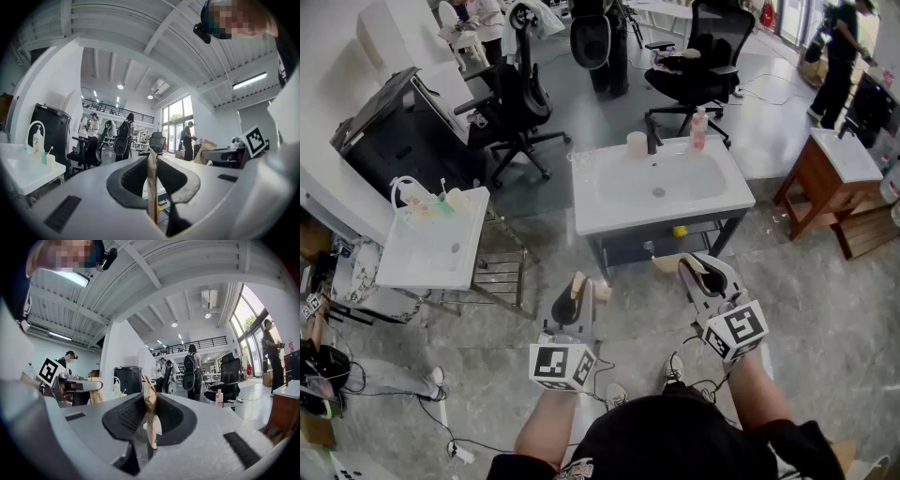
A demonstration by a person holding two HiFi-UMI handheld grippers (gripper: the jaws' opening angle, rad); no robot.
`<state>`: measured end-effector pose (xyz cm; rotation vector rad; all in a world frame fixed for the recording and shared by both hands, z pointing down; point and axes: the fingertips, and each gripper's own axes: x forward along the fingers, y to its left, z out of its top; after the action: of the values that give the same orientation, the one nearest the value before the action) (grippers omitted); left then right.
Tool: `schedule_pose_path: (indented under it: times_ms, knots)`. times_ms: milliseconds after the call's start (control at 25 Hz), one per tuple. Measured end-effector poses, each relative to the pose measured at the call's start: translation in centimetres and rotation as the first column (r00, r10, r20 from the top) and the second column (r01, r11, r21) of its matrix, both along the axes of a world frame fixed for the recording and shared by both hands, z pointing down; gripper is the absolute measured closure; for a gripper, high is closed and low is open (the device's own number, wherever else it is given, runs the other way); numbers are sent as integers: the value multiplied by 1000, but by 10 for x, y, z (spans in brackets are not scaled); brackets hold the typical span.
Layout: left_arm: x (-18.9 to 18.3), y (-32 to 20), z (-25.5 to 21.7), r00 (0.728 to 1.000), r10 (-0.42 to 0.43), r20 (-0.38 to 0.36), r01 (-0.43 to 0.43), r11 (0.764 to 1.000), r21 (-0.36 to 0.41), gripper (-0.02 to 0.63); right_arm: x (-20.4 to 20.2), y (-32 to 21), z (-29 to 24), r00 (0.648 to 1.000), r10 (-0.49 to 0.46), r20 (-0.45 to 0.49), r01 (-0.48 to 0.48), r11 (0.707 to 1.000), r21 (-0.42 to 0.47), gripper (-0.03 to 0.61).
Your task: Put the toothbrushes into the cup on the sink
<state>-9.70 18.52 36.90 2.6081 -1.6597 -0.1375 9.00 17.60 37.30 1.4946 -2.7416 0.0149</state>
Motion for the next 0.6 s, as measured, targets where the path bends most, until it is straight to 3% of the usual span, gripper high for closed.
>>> schedule_pose_path:
  times_ms: [600]
  knots:
    - [6,1,-7,1000,-12,6,12,1000,-21,554,2,-1,-5,999,-28,41,28,1000,3,503]
